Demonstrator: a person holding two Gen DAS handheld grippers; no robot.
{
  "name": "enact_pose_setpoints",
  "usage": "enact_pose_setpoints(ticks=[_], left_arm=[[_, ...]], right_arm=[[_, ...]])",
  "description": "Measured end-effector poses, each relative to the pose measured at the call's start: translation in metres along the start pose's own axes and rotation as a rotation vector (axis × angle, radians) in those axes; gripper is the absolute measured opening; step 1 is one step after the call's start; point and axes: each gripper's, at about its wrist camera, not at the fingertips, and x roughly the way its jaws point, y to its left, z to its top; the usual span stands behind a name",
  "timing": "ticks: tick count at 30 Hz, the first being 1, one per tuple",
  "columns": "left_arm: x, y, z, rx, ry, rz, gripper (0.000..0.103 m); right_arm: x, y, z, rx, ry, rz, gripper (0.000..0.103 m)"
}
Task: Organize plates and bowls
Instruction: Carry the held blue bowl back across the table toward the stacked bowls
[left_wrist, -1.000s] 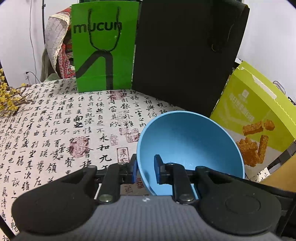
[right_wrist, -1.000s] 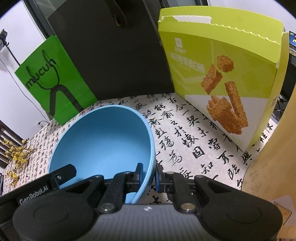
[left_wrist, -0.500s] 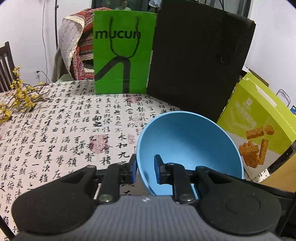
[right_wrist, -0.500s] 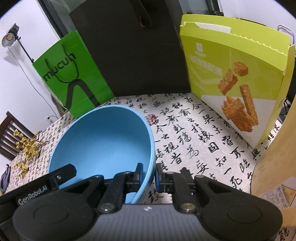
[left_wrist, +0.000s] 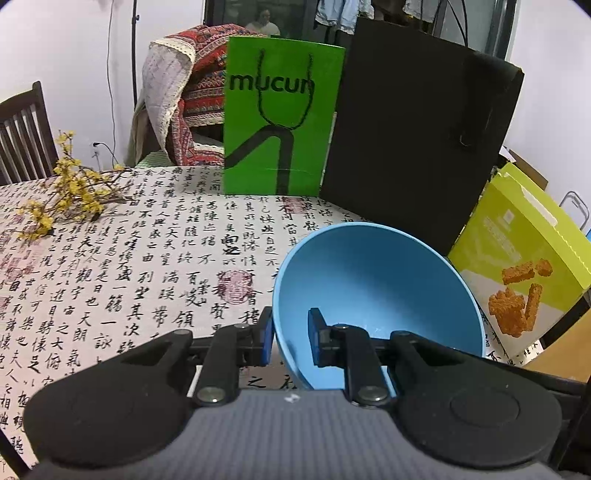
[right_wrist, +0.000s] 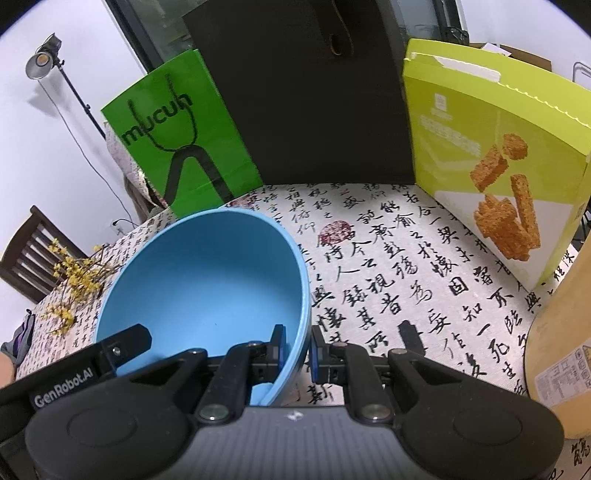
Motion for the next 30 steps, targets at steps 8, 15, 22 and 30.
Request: enact_pose_setpoints(ticks=[8, 15, 22, 30], left_arm=[[-0.015, 0.016, -0.001, -0.023, -0.018, 0.018, 0.019], [-0.028, 0.03, -0.001, -0.039, -0.033, 0.035, 0.019], [-0.039, 0.044, -0.003, -0.058, -0.047, 0.055, 0.019], [-0.05, 0.054, -0.005, -0.065, -0.054, 0.071, 0.019]], right_arm=[[-0.005, 0.017, -0.005, -0.028, 0.002, 0.024, 0.012], [-0.01, 0.031, -0.009, -0.051, 0.004, 0.042, 0.012], [-0.015, 0.047, -0.013, -0.08, 0.005, 0.062, 0.012], [-0.02, 0.059, -0.016, -0.1, 0.008, 0.079, 0.012]])
